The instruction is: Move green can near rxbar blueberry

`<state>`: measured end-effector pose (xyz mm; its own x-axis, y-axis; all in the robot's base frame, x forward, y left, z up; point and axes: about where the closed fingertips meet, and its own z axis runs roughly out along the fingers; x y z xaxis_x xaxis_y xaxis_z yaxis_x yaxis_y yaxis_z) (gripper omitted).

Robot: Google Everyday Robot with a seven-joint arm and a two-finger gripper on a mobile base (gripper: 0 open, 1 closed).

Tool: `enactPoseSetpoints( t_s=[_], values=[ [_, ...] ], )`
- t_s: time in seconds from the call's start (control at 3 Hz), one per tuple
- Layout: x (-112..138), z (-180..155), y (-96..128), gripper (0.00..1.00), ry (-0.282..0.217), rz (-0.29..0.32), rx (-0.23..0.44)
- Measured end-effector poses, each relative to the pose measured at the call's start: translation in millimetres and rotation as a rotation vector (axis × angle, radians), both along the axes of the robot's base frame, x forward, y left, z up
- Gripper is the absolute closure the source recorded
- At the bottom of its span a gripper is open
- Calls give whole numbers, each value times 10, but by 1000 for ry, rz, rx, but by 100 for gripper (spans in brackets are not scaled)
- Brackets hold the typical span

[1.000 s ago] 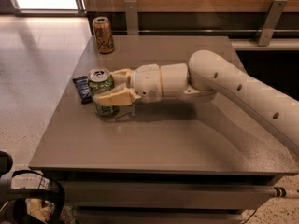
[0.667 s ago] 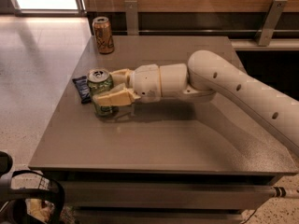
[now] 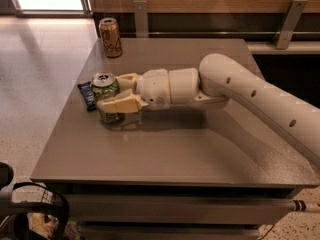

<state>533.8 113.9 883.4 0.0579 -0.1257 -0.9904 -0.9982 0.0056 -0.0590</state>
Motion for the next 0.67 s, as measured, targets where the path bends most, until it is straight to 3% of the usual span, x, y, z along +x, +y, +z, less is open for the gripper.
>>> enactPoseSetpoints(
  t_s=[0.33, 0.67],
  values=[
    [-12, 4, 22, 4, 0, 4, 0],
    [-18, 6, 33, 0, -1, 7, 0]
  ],
)
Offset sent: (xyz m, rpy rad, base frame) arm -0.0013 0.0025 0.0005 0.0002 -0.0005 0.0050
